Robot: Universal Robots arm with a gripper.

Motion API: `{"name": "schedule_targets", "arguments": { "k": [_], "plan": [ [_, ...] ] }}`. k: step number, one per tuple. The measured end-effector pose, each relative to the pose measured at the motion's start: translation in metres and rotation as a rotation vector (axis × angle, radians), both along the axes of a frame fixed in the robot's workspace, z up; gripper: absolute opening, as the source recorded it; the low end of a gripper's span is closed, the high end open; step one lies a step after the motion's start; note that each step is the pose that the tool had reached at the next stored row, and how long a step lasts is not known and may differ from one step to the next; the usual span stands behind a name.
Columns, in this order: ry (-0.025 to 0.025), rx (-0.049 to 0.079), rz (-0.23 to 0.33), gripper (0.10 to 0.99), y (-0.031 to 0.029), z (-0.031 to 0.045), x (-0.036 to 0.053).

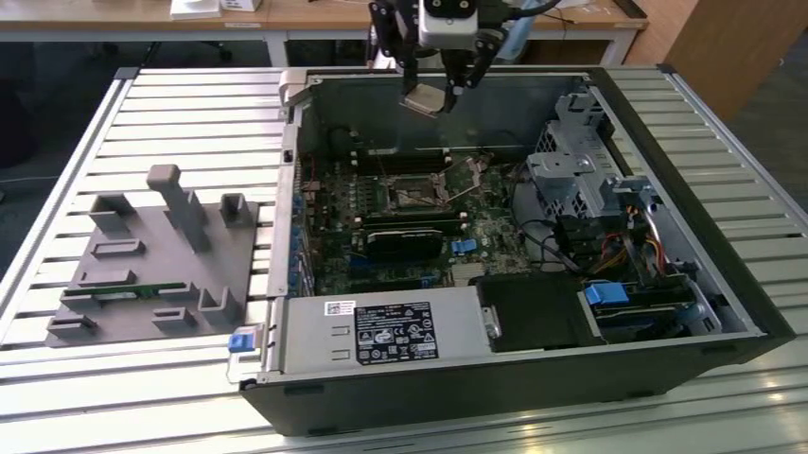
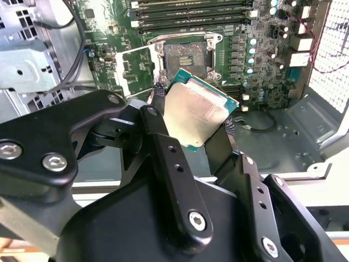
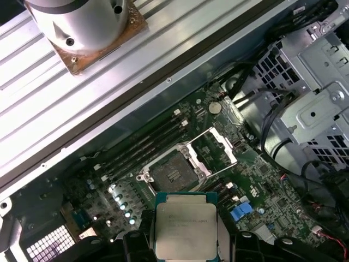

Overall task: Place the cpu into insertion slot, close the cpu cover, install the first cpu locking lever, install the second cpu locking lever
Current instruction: 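Place the cpu into insertion slot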

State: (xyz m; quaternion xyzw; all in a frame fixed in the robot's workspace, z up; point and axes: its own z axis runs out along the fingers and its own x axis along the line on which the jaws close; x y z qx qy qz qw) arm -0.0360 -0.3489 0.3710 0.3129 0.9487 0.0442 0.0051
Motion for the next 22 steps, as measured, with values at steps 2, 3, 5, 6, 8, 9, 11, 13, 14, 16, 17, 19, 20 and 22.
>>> {"name": "schedule_targets", "arguments": {
  "k": [2,3,5,6,8,9,11,13,14,16,17,19,20,22],
  "plan": [
    [0.0000,0.000,-0.017,0.541,0.0000,-0.0002,0.0000],
    [0.0000,0.000,-0.025,0.541,0.0000,-0.0003,0.0000],
    [0.0000,0.000,-0.041,0.541,0.0000,-0.0005,-0.0001],
    [0.0000,0.000,-0.050,0.541,0.0000,-0.0006,-0.0001],
    [0.0000,0.000,-0.065,0.541,0.0000,-0.0008,-0.0001],
    [0.0000,0.000,-0.072,0.541,0.0000,-0.0009,-0.0001],
    [0.0000,-0.001,-0.086,0.541,0.0000,-0.0010,-0.0001],
    [0.0000,-0.001,-0.099,0.541,0.0000,-0.0011,-0.0002],
    [0.0000,-0.001,-0.106,0.541,0.0000,-0.0012,-0.0003],
    [0.0000,-0.001,-0.120,0.541,0.0000,-0.0014,-0.0004],
    [0.0001,-0.001,-0.127,0.541,0.0000,-0.0015,-0.0007],
    [0.0001,-0.001,-0.140,0.541,0.0000,-0.0017,-0.0008],
    [0.0001,-0.001,-0.147,0.541,0.0000,-0.0018,-0.0010],
    [0.0001,-0.001,-0.158,0.541,0.0000,-0.0020,-0.0012]
  ]
}}
